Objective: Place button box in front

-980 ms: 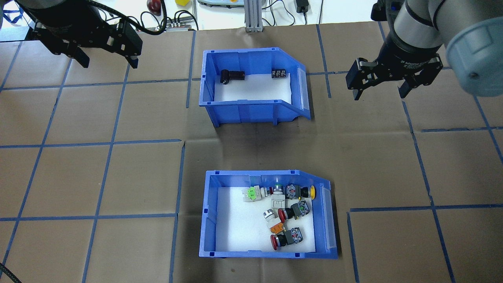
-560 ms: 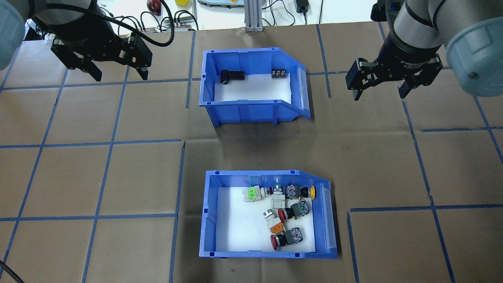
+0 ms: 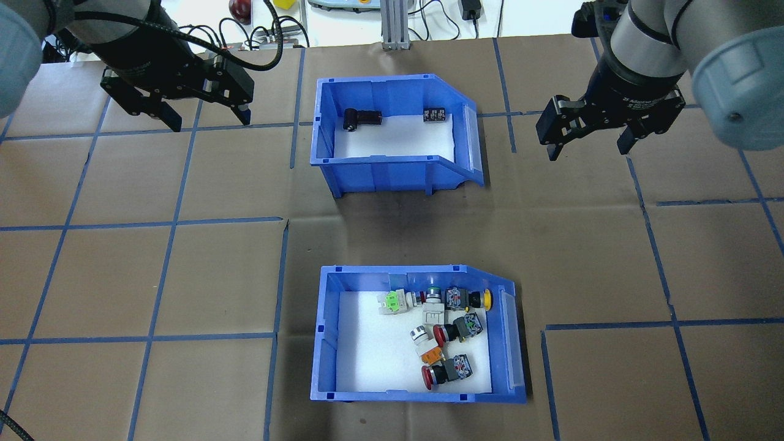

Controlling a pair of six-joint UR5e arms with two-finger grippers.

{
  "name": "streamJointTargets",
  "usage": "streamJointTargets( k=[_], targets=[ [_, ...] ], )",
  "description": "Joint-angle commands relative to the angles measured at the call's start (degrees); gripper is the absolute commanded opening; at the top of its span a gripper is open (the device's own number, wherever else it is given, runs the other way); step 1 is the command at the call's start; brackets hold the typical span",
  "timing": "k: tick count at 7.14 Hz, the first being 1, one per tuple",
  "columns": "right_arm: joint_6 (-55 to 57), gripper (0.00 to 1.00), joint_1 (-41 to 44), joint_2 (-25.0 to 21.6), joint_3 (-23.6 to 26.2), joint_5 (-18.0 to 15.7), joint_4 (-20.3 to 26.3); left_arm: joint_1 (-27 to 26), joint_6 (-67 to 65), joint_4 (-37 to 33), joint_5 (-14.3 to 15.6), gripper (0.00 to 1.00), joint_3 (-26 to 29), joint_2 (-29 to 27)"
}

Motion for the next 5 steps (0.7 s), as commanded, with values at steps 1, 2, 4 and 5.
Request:
streamJointTargets(
  k=[1, 2, 4, 5],
  targets=[
    [-10.58, 1.00, 0.12, 2.04, -1.26, 0.14, -0.44, -0.55, -10.26, -3.42, -3.29, 0.99, -0.78, 0.51],
    [-18.23, 1.00, 0.12, 4.22, -3.09, -0.12, -0.36, -0.64, -18.08, -3.88, -8.27, 0.99, -2.35, 0.95],
    [-30.82, 1.00, 4.31, 11.07, -8.44, -0.12, -1.23, -4.05, -36.85, -3.10, -9.20, 0.99, -11.01, 5.93],
    [-36.09, 1.00, 7.39, 15.19, -12.13, -0.12, -1.67, -6.42, -48.63, -1.44, -9.11, 0.99, -16.03, 8.14]
  ],
)
